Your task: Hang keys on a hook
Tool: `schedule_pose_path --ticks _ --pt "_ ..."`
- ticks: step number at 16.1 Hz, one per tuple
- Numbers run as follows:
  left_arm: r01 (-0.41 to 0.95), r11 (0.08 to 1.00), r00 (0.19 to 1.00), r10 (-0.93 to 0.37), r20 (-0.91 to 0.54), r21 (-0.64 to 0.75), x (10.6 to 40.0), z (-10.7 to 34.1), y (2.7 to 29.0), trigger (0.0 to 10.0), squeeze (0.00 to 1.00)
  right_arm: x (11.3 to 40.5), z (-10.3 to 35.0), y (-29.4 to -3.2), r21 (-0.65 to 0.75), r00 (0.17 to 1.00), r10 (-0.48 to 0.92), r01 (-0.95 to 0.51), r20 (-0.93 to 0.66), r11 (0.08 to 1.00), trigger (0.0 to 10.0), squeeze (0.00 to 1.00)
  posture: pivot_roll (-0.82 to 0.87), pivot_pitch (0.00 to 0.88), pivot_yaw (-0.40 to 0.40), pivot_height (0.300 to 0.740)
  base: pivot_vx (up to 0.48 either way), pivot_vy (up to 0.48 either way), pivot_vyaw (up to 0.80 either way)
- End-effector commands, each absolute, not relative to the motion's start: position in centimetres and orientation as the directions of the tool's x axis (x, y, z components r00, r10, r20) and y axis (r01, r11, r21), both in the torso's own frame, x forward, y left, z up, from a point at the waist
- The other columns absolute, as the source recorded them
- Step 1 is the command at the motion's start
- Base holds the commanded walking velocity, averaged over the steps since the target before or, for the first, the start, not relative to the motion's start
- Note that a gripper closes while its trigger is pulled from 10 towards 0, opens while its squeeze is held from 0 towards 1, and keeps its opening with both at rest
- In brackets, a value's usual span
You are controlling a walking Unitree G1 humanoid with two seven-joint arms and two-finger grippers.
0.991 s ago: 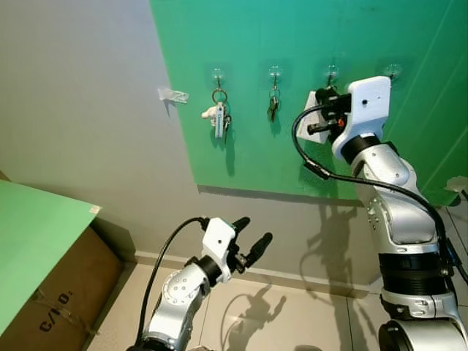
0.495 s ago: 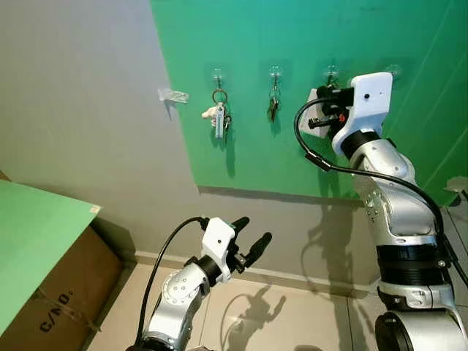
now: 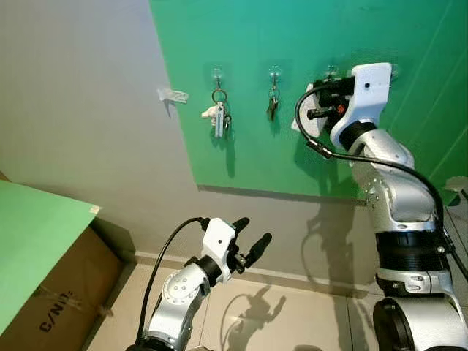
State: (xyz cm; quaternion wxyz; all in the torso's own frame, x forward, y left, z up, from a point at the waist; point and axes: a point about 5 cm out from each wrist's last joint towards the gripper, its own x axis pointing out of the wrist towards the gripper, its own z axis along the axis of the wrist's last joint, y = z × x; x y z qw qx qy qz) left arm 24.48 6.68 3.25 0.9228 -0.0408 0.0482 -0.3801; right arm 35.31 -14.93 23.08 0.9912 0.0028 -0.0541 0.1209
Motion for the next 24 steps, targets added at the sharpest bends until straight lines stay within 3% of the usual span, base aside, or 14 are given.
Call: schedule_pose_path --ticks 1,6,11,12,13,24 --pt "0.692 0.716 0.714 -0.698 -0.061 -0.099 24.9 3.4 6.9 10.0 0.0 35.6 23.4 -14.9 0.034 0.965 0.244 -0.248 0.095 0.968 0.0 0.04 -0.24 0.0 0.081 0.74 0.0 0.0 0.0" --pt "0.689 0.716 0.713 -0.697 -0.072 -0.108 24.7 3.2 6.8 10.0 0.0 35.8 22.2 -15.3 0.318 0.973 0.232 -0.216 -0.013 0.923 0.0 0.04 -0.25 0.0 0.083 0.74 0.0 0.0 0.0" --pt "0.687 0.717 0.714 -0.696 -0.076 -0.113 24.6 3.1 6.8 10.0 0.0 35.7 21.9 -15.5 0.34 0.973 0.225 -0.197 -0.045 0.92 0.0 0.0 -0.25 0.0 0.084 0.74 0.0 0.0 0.0" --pt "0.687 0.718 0.714 -0.696 -0.076 -0.113 24.6 3.1 6.8 10.0 0.0 35.8 21.9 -15.5 0.319 0.974 0.22 -0.192 -0.054 0.928 9.9 0.01 -0.25 0.0 0.084 0.74 0.0 0.0 0.0" --pt "0.687 0.718 0.714 -0.695 -0.077 -0.114 24.6 3.1 6.8 10.0 0.0 35.7 21.9 -15.4 0.32 0.973 0.225 -0.195 -0.059 0.927 10.0 1.0 -0.24 0.0 0.082 0.74 0.0 0.0 0.0" --pt "0.685 0.719 0.715 -0.694 -0.087 -0.117 24.4 3.0 6.8 10.0 0.0 35.6 21.1 -15.3 0.343 0.967 0.238 -0.194 -0.091 0.919 10.0 1.0 -0.24 0.0 0.08 0.74 0.0 0.0 0.0"
